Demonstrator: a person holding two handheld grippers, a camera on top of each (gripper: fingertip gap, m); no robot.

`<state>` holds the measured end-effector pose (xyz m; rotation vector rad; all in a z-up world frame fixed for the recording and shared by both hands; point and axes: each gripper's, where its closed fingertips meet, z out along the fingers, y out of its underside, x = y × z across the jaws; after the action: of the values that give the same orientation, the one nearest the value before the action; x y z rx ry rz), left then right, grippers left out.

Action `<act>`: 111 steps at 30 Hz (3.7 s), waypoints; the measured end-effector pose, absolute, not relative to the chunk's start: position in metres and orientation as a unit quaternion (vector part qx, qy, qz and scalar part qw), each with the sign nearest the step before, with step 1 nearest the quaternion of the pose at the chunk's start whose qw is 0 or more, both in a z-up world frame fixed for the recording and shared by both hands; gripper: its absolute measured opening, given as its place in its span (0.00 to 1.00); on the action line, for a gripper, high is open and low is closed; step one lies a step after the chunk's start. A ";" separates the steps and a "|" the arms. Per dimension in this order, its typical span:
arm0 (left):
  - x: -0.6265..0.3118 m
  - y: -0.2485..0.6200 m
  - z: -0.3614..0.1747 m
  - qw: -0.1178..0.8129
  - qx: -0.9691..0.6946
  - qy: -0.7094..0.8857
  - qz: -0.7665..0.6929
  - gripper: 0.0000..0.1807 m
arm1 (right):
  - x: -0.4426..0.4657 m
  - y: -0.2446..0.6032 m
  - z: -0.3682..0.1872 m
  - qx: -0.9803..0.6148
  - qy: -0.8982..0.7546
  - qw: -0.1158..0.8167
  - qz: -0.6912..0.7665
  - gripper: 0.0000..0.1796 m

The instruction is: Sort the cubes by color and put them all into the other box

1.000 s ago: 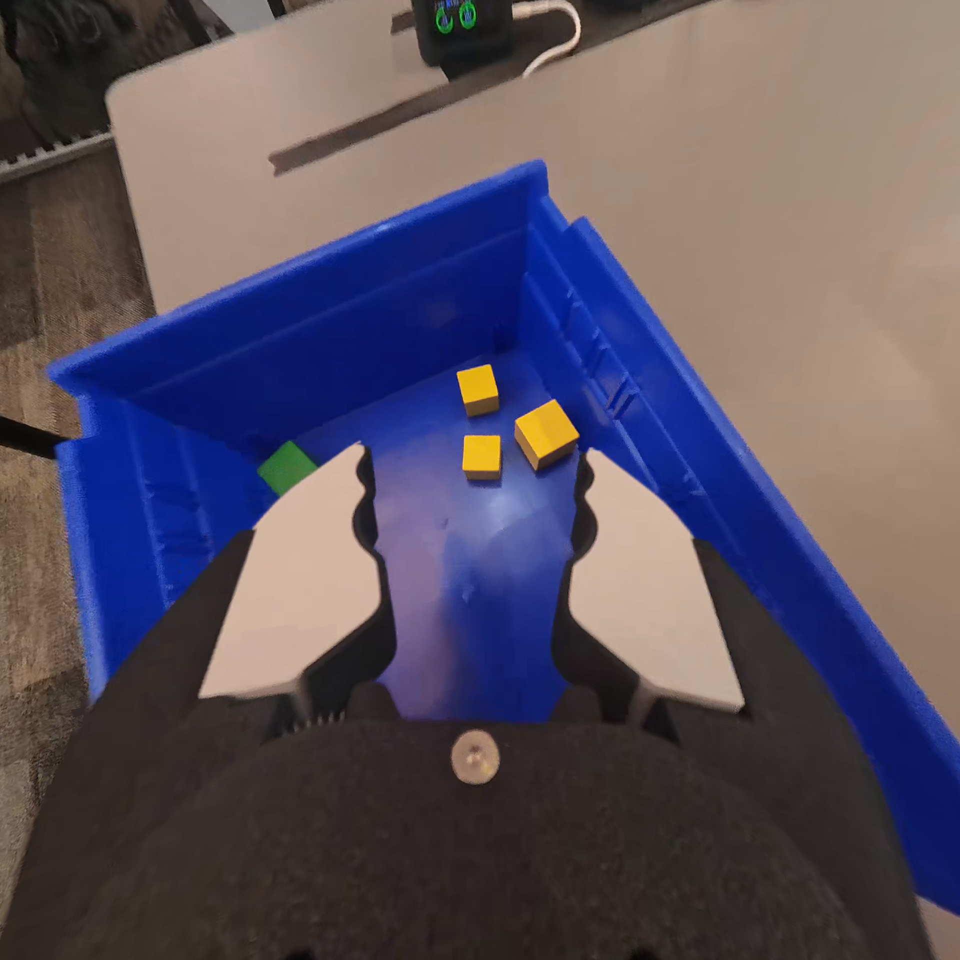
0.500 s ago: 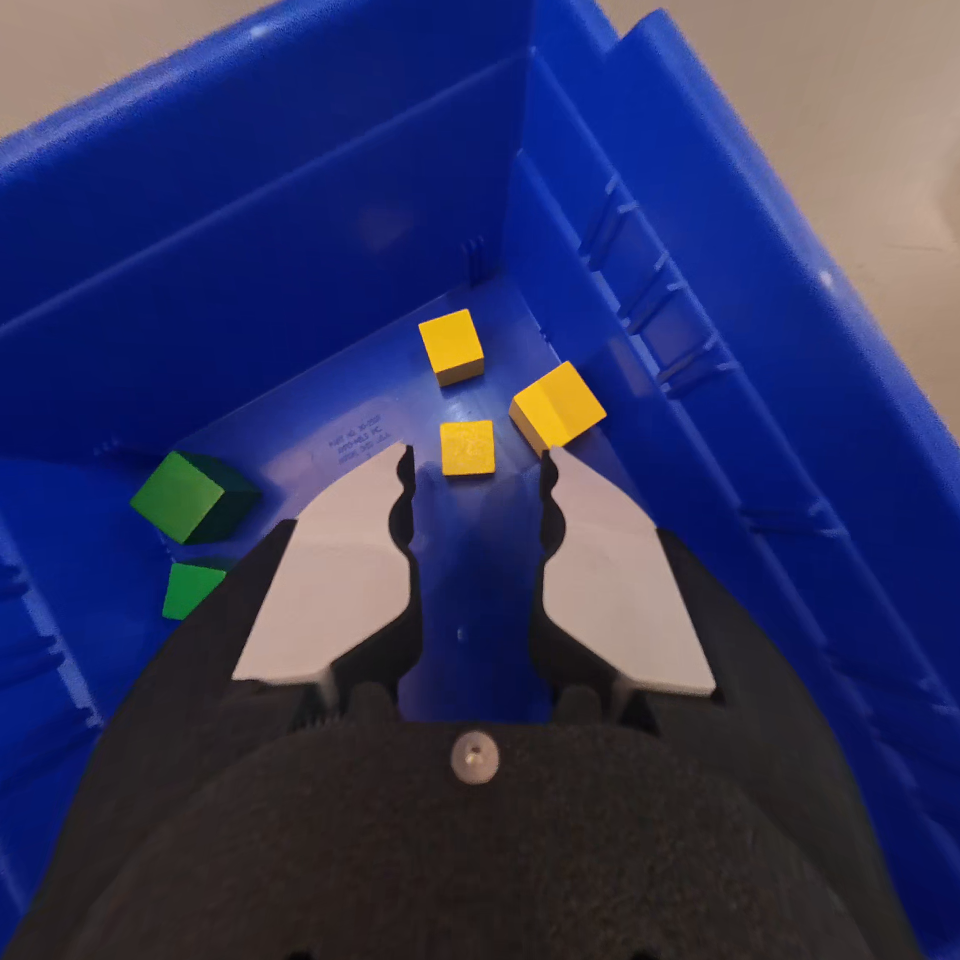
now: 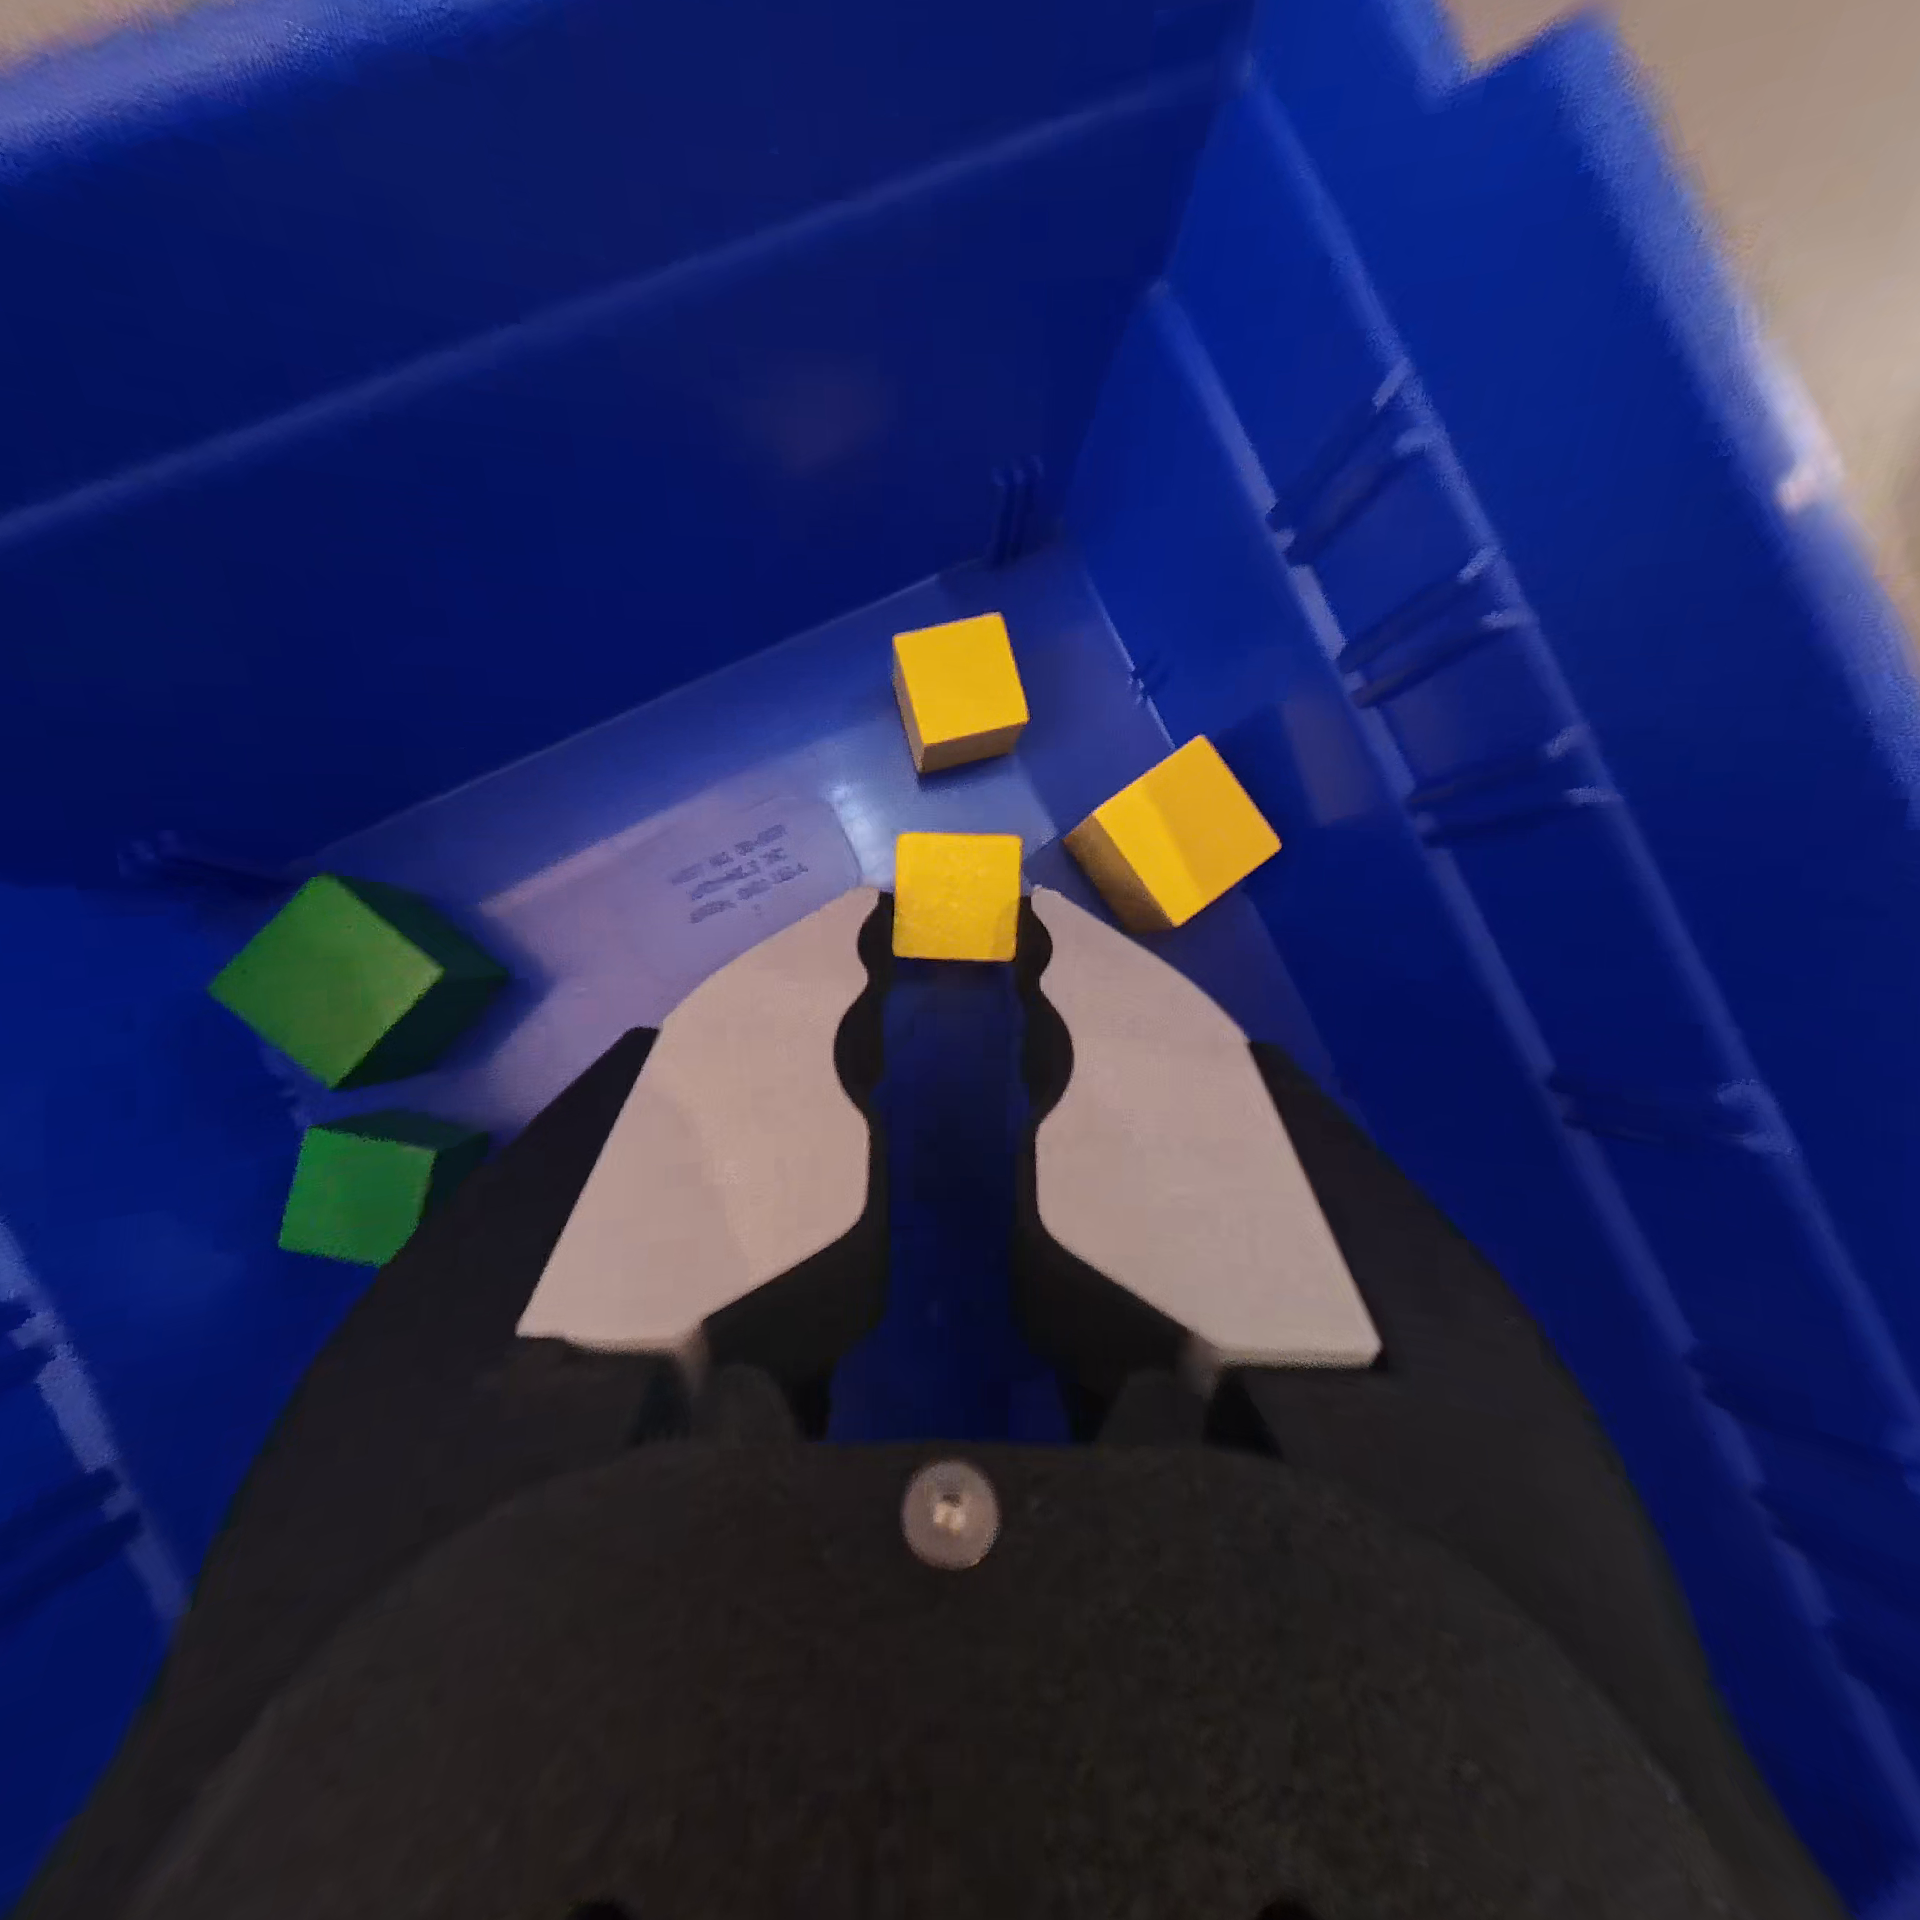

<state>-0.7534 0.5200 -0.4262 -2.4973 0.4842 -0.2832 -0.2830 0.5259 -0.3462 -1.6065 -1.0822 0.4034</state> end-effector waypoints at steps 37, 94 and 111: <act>-0.266 0.481 -0.281 0.457 -0.632 0.608 -0.150 0.12 | -0.283 0.478 -0.273 -0.720 -0.146 0.202 0.647 0.12; -0.343 0.475 -0.329 0.500 -0.657 0.459 -0.328 0.49 | -0.115 0.498 -0.273 -0.748 -0.320 0.549 0.194 0.48; -0.637 0.434 -0.234 0.528 -0.760 0.362 -0.108 0.43 | -0.218 0.496 -0.353 -0.684 -0.389 0.563 0.251 0.49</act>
<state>-0.6373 0.4343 -0.2344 -1.8158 0.8653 -0.2587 -0.2183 0.4957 -0.3528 -1.6101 -0.9158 0.5918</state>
